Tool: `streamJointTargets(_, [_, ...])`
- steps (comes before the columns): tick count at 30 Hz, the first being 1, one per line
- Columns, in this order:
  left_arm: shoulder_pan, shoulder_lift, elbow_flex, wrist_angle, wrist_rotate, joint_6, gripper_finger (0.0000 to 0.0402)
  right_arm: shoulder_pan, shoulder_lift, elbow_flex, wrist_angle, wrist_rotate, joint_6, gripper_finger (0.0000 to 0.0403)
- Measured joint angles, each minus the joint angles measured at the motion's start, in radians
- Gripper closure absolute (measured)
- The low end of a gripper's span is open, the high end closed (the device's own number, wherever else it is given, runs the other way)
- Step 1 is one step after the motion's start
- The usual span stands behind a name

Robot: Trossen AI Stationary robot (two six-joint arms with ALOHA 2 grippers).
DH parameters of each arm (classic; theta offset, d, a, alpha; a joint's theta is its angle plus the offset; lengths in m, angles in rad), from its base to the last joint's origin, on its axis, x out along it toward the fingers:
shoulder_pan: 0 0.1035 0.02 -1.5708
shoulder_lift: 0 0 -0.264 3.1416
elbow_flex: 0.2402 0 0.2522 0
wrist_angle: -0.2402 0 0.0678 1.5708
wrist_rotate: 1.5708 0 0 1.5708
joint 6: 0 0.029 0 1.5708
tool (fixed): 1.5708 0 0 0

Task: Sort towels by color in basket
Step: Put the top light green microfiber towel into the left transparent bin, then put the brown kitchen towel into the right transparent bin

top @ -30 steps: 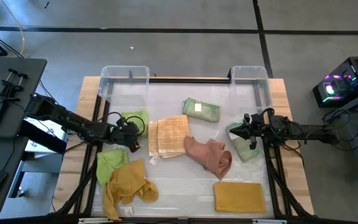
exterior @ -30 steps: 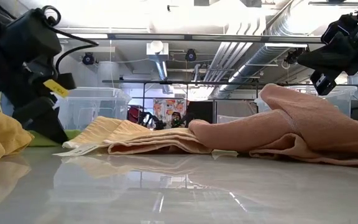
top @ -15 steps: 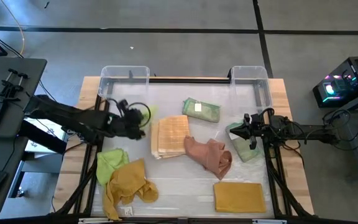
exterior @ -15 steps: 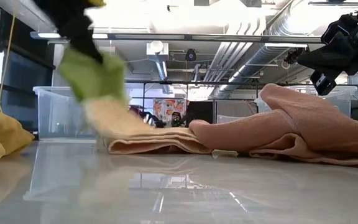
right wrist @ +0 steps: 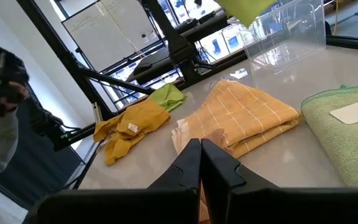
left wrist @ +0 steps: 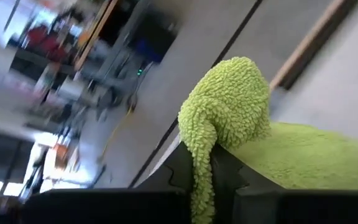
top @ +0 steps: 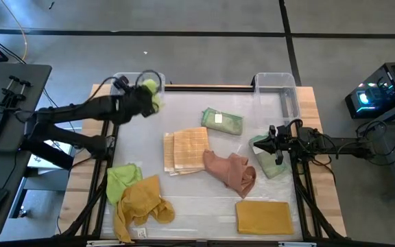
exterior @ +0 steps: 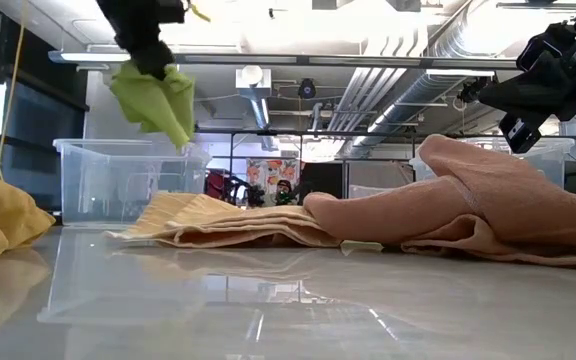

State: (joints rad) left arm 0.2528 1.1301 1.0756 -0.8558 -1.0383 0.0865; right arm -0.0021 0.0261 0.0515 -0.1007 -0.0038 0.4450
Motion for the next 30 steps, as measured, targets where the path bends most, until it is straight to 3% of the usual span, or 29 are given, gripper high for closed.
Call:
streamJointTargets(3, [0.095,0.000,0.000,0.001,0.045,0.030,0.0358,0.000,0.000,0.000,0.000,0.000,0.000,0.0402])
streamJointTargets(9, [0.230,0.000,0.000,0.024,0.229,0.013,0.0287,0.000,0.000,0.000,0.000,0.000,0.000,0.0402])
streamJointTargets(17, [0.310,-0.004,0.000,0.033,0.043,-0.012,0.0231,0.000,0.000,0.000,0.000,0.000,0.000,0.0402])
streamJointTargets(24, [0.228,-0.030,0.000,0.045,0.162,-0.053,0.0239,0.000,0.000,0.000,0.000,0.000,0.000,0.0402])
streamJointTargets(30, [0.034,-0.041,-0.002,0.113,0.297,-0.101,0.0254,0.000,0.000,0.000,0.000,0.000,0.000,0.0402])
